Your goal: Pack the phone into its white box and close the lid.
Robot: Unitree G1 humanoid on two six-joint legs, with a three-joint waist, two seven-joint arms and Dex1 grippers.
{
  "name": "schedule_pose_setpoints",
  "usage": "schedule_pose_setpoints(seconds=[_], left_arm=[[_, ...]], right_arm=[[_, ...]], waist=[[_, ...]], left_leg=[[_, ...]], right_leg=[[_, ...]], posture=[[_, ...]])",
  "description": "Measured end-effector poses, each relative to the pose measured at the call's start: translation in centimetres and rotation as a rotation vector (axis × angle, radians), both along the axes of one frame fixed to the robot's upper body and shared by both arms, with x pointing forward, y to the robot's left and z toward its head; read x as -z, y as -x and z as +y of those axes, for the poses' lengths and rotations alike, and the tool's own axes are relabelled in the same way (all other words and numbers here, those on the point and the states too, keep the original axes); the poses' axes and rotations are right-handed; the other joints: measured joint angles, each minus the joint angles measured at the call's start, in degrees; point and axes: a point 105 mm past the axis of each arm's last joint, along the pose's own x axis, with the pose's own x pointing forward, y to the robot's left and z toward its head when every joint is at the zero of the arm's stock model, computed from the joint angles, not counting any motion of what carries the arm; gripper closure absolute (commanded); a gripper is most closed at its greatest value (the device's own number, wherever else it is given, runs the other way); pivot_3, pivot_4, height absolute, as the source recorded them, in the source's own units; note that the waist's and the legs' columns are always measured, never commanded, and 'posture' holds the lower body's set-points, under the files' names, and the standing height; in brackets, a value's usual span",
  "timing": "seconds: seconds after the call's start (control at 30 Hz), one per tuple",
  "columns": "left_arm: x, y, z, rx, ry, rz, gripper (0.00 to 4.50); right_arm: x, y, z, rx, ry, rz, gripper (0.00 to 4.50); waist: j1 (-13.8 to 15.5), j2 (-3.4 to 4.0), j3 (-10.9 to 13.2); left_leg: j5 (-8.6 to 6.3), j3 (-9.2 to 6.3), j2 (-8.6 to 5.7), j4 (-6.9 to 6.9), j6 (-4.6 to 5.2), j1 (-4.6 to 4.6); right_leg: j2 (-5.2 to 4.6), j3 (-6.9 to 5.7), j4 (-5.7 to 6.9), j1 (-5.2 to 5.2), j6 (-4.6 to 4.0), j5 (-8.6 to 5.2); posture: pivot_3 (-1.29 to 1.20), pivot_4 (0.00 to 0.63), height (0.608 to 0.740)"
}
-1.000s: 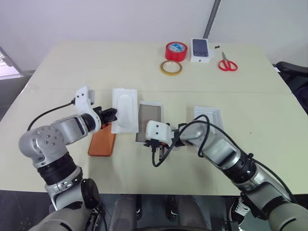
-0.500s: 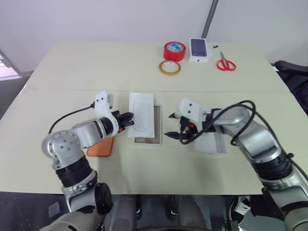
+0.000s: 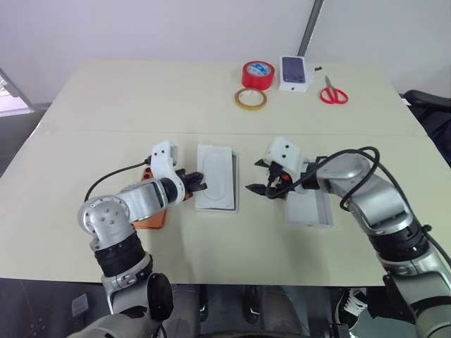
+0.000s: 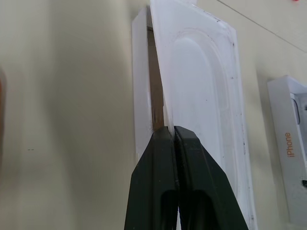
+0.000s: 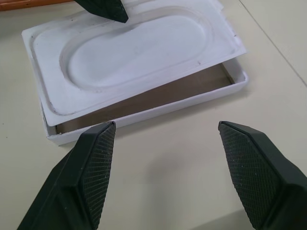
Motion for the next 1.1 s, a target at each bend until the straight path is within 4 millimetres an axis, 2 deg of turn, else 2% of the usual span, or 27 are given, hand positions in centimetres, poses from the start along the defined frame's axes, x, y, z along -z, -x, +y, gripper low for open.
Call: schedule_pose_setpoints(seconds=[0.2,0.33,0.37,0.4,0.47,0.6,0.63,0.8,0.83,0.93,1.1], left_arm=[[-0.3,0.2,-0.8,0.045,0.011,-0.015,0.72],[-0.8,0.2,0.0,0.038,0.024,-0.033,0.72],[-1.0,0.1,0.3,0.031,0.026,-0.04,0.7],[-1.5,0.0,0.7,0.024,0.031,-0.057,0.69],[-2.5,-0.2,1.1,0.026,0.034,-0.093,0.69],[-3.4,-0.2,2.6,0.032,-0.013,-0.138,0.69],[-3.4,-0.1,3.3,0.027,-0.047,-0.143,0.69],[-2.5,1.0,7.6,0.042,-0.356,-0.292,0.69],[-2.4,1.1,7.5,0.062,-0.365,-0.309,0.69],[-1.2,2.5,8.0,0.161,-0.418,-0.379,0.69],[-0.6,3.9,8.6,0.242,-0.409,-0.429,0.69]], right_arm=[[0.0,0.0,0.1,0.001,-0.002,-0.001,0.88],[-0.1,-0.1,0.4,0.005,-0.013,-0.002,0.88],[-0.2,-0.3,0.5,0.01,-0.021,-0.004,1.14],[-0.5,-0.6,0.7,0.022,-0.035,-0.003,1.42],[-1.1,-1.1,1.0,0.039,-0.052,-0.01,2.25],[-2.0,-1.8,1.7,0.068,-0.088,-0.017,4.2],[-2.0,-1.9,2.1,0.066,-0.101,-0.011,4.36],[-1.3,-2.3,4.8,0.081,-0.148,0.019,4.36],[-1.1,-2.4,5.0,0.088,-0.142,0.023,4.36],[-0.5,-2.9,7.1,0.112,-0.144,0.023,4.36],[1.6,-4.3,8.5,0.205,-0.109,0.034,4.36]], waist=[[0.01,0.0,0.0],[-0.09,0.0,0.0],[-0.13,0.0,0.0],[-0.15,0.0,0.0],[-0.1,0.0,0.01],[-0.06,-0.01,0.01],[-0.13,-0.02,0.02],[-1.48,0.01,0.02],[-1.35,0.01,0.02],[-1.67,-0.05,-0.02],[-1.63,-0.03,-0.01]], left_leg=[[0.0,0.0,0.0,0.0,0.0,0.0],[0.0,0.0,0.01,0.0,0.0,0.0],[0.0,0.0,0.0,0.0,0.0,0.0],[0.0,0.0,0.0,0.0,0.0,0.0],[0.0,0.0,0.0,-0.01,0.0,-0.01],[0.0,0.01,0.0,-0.02,-0.01,-0.03],[0.0,0.04,0.0,-0.02,-0.01,-0.03],[0.01,0.15,0.08,-0.34,-0.39,-0.03],[0.04,0.17,0.05,-0.39,-0.43,-0.05],[0.12,0.29,0.07,-0.7,-0.58,-0.07],[0.17,0.25,0.13,-0.78,-0.64,-0.26]], right_leg=[[0.0,0.0,0.0,0.0,0.0,0.0],[0.0,0.0,0.0,-0.01,0.0,0.0],[0.01,0.0,0.0,-0.02,-0.01,0.0],[0.02,0.0,0.02,-0.03,-0.01,0.0],[0.02,0.0,0.03,-0.04,-0.01,0.0],[0.01,0.0,0.01,-0.04,0.0,0.0],[0.01,0.0,0.02,-0.06,0.0,0.0],[-0.05,0.06,0.08,-0.34,-0.07,0.03],[-0.08,0.08,0.09,-0.38,-0.08,0.03],[-0.11,0.19,-0.04,-0.6,-0.19,0.08],[-0.14,0.18,-0.04,-0.81,-0.23,0.1]], posture=[[0.0,0.15,0.736],[0.0,0.15,0.736],[0.0,0.15,0.736],[0.0,0.15,0.736],[0.0,0.15,0.736],[0.0,0.15,0.736],[0.0,0.15,0.736],[0.0,0.15,0.736],[0.0,0.15,0.736],[0.0,0.15,0.736],[0.0,0.15,0.736]])
